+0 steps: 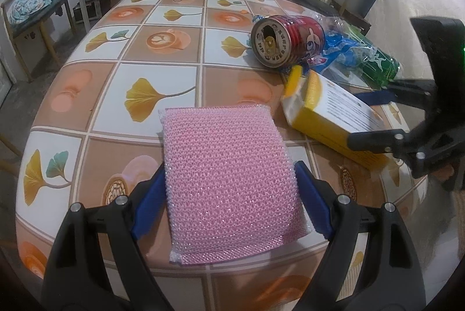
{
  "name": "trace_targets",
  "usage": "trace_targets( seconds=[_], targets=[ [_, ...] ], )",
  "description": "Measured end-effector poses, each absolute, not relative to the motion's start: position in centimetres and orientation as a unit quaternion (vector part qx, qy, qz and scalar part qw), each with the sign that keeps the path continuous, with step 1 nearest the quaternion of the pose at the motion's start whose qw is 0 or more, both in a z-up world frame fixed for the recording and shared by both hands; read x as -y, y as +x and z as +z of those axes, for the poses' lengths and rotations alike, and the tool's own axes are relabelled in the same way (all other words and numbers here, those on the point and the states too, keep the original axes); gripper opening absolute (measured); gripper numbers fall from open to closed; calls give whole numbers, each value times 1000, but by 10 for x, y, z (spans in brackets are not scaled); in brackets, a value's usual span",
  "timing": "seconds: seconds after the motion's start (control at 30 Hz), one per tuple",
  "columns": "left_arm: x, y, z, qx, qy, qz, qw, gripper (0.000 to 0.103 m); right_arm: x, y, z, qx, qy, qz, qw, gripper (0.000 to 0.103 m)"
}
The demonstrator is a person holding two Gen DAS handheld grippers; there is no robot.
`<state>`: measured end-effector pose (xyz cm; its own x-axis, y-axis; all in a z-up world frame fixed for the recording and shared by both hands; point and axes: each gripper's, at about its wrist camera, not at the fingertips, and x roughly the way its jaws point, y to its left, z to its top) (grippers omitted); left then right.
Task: Collect trash
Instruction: 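Grasp the Calcitriol capsule box with the right tool while the left tool holds the sponge, then carry the sponge and capsule box over the blue wastebasket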
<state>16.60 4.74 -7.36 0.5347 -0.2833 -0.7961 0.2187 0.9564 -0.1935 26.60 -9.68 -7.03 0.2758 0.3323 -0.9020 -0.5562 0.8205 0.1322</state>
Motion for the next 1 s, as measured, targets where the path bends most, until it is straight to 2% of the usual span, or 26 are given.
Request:
trace_targets(
  seconds=[0.23, 0.43, 1.0],
  targets=[
    [-45, 166, -74, -461, -29, -138, 876, 80, 102, 228, -68, -554, -96, 254, 787, 74],
    [-44, 165, -74, -461, -26, -129, 878, 78, 87, 233, -82, -553, -115, 238, 790, 75],
    [-35, 152, -56, -449, -16, -117, 886, 76, 124, 195, -55, -515, -7, 207, 832, 73]
  ],
)
